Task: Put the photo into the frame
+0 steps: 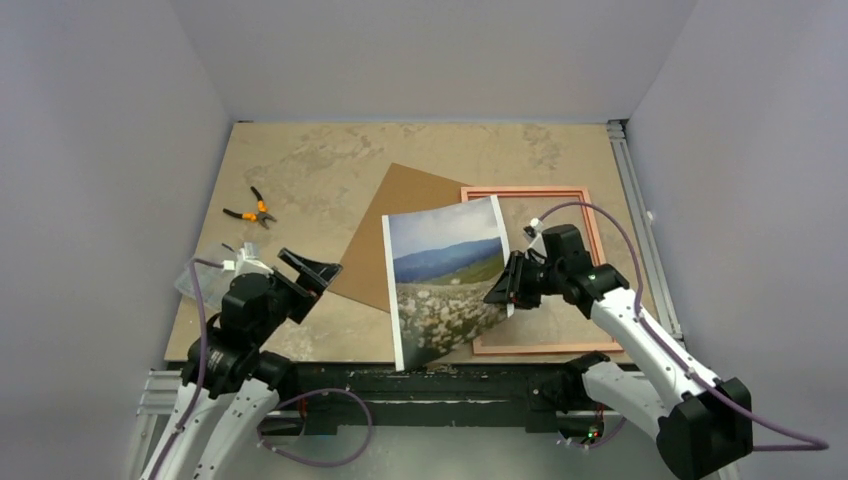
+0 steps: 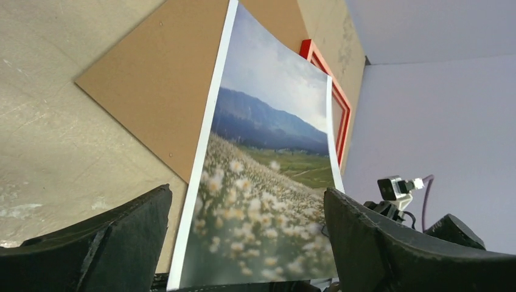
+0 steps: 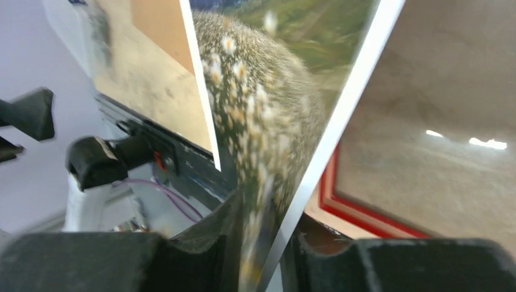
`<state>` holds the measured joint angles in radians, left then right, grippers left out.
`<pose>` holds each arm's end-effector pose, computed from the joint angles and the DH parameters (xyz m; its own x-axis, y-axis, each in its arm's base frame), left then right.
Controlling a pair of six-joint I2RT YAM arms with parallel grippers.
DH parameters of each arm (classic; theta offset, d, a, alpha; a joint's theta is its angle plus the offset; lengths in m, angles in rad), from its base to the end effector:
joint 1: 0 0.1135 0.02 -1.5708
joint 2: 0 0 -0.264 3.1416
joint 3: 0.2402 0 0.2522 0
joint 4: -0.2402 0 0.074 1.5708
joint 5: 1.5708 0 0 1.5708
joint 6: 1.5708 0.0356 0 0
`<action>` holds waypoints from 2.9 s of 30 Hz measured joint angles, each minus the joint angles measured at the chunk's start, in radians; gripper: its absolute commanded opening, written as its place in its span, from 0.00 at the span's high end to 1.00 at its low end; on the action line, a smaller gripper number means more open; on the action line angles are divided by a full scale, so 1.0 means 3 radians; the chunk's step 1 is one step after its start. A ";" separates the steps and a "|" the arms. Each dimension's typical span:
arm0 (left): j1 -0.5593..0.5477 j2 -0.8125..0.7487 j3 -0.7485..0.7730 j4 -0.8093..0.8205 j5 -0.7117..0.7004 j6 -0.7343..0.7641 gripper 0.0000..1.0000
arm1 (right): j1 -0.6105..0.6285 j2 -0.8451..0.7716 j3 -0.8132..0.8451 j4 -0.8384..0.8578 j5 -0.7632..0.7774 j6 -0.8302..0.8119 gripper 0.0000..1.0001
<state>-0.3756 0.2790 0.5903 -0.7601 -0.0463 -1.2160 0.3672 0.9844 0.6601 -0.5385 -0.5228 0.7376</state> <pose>0.0748 -0.0277 0.2708 -0.4475 -0.8305 -0.3318 -0.2647 0.4774 -0.8379 0.1741 0.0860 0.2326 -0.9377 0.2636 -0.2262 0.0223 0.6956 0.7181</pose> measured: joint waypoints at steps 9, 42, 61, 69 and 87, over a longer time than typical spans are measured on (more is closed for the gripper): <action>0.0000 0.0676 -0.0225 0.0462 0.0367 0.0172 0.15 | 0.0003 -0.0048 0.0125 -0.0726 0.0627 -0.0495 0.05; -0.0417 0.2859 -0.0722 0.2358 0.1100 0.0164 0.29 | -0.0546 0.0938 -0.0013 0.0411 -0.0183 -0.0713 0.60; -0.0430 0.2159 -0.0263 0.1671 0.1041 0.0338 0.26 | -0.0546 0.0542 0.0908 -0.0158 -0.0142 -0.0904 1.00; -0.0490 0.1942 0.0456 0.1342 0.1026 0.0379 0.19 | -0.0546 0.0470 0.1916 -0.0819 0.0216 -0.1123 1.00; -0.0866 0.2564 0.1932 0.0961 0.0975 0.0426 0.00 | 0.0721 0.0623 0.2756 -0.1423 0.1651 -0.1216 1.00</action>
<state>-0.6353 1.0481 1.1698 -0.4717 0.2462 -1.0882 0.5835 1.1713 1.4868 -0.9653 -0.0277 0.3729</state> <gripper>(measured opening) 0.996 0.003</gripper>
